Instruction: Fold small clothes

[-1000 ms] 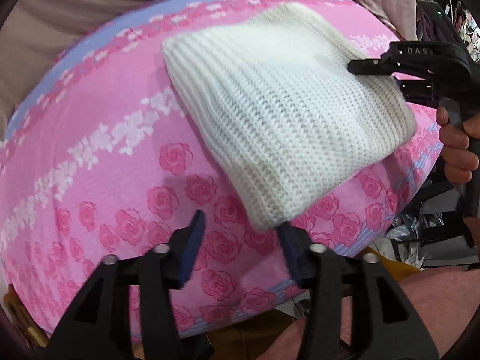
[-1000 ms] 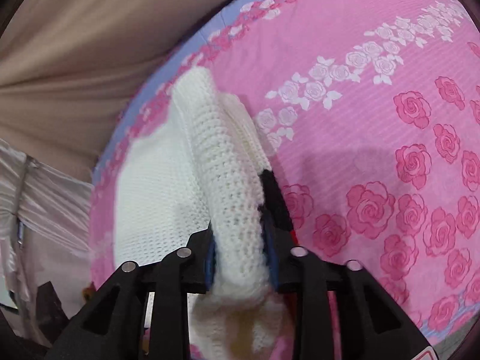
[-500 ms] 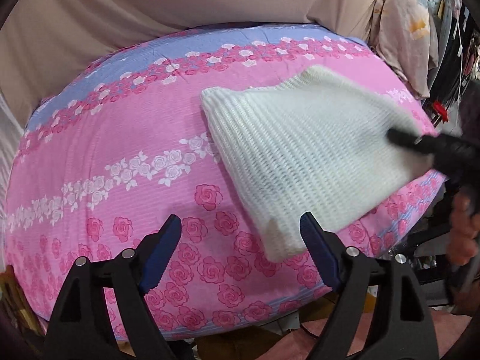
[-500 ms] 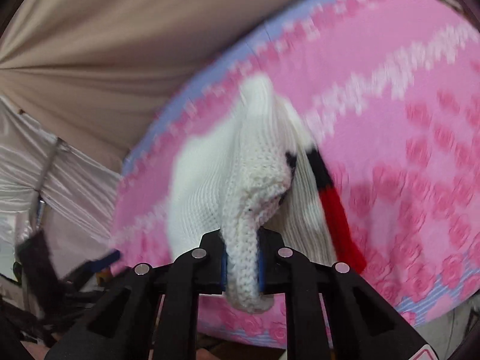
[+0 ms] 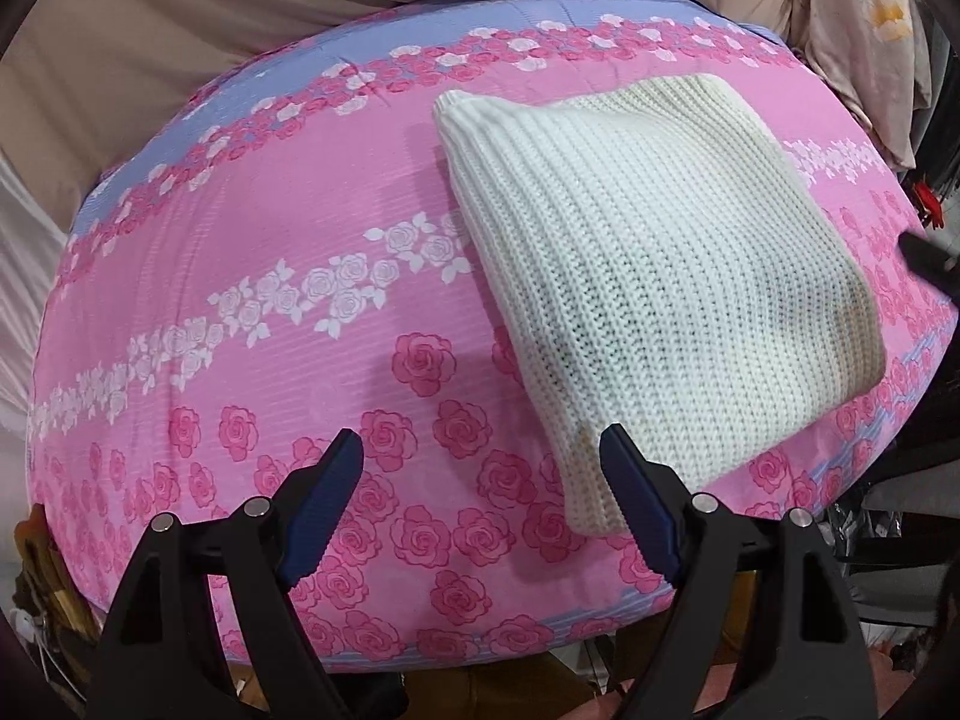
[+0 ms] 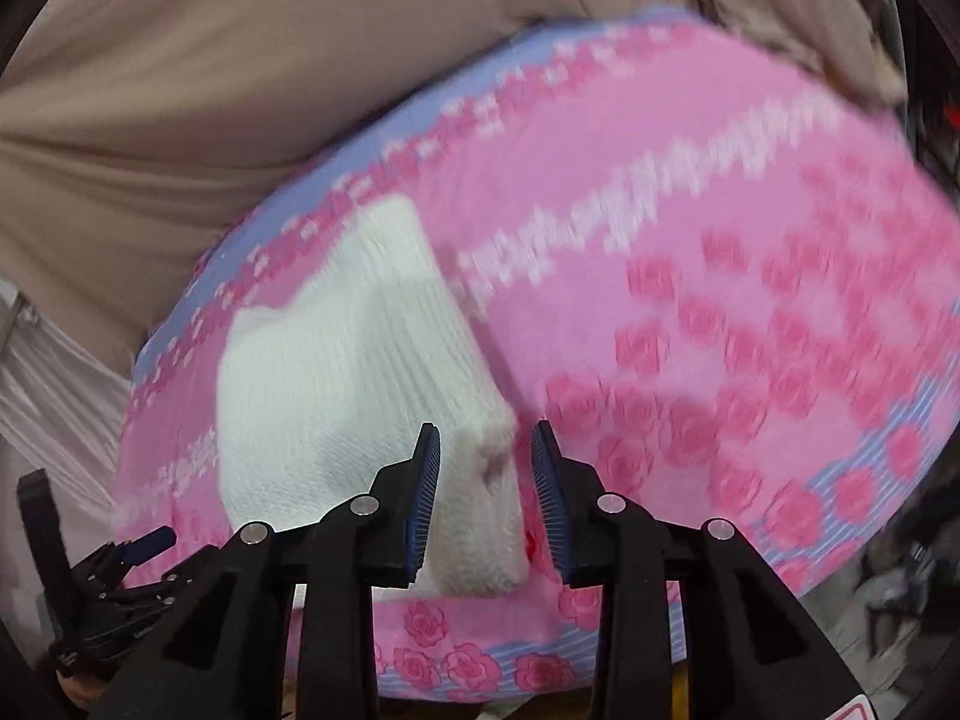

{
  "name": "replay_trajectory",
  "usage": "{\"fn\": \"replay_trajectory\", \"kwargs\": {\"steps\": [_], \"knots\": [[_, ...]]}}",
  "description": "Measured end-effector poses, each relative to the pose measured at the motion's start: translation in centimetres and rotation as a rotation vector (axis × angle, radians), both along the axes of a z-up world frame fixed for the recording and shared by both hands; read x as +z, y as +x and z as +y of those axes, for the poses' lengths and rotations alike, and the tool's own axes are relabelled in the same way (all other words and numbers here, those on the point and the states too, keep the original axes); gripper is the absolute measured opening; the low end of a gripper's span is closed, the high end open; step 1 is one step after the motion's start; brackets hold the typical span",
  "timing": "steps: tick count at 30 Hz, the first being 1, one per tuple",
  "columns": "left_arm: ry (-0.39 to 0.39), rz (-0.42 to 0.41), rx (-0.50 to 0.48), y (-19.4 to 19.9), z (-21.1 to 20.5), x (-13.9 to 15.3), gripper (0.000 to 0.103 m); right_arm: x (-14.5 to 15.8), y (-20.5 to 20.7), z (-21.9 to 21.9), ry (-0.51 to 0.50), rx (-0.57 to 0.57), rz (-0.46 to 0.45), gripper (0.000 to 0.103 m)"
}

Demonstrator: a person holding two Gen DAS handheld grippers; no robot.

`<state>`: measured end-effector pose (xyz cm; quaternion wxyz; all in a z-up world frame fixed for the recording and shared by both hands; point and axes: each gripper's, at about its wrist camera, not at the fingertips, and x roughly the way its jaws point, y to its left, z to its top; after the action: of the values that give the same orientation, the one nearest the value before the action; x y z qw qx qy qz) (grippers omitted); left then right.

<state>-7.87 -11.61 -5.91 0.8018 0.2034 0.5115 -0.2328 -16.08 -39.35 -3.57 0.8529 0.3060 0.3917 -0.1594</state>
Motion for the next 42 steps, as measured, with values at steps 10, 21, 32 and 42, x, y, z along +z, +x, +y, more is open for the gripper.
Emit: {"fn": "replay_trajectory", "kwargs": {"steps": [10,21,32,42], "knots": [[0.003,-0.023,0.027,0.0,0.9,0.7,0.078,-5.0,11.8,11.0,0.047,0.419,0.151,0.023],[-0.003,-0.026,0.104,1.3,1.5,0.8,0.079,0.3,8.6,5.2,0.053,0.269,0.007,0.023],[0.004,-0.061,0.104,5.6,-4.2,-1.2,0.084,-4.0,15.7,-2.7,0.066,0.191,0.127,0.016],[-0.033,-0.034,0.119,6.5,-4.2,-1.6,0.089,-2.8,12.7,-5.3,0.138,0.116,0.036,0.021]]}}
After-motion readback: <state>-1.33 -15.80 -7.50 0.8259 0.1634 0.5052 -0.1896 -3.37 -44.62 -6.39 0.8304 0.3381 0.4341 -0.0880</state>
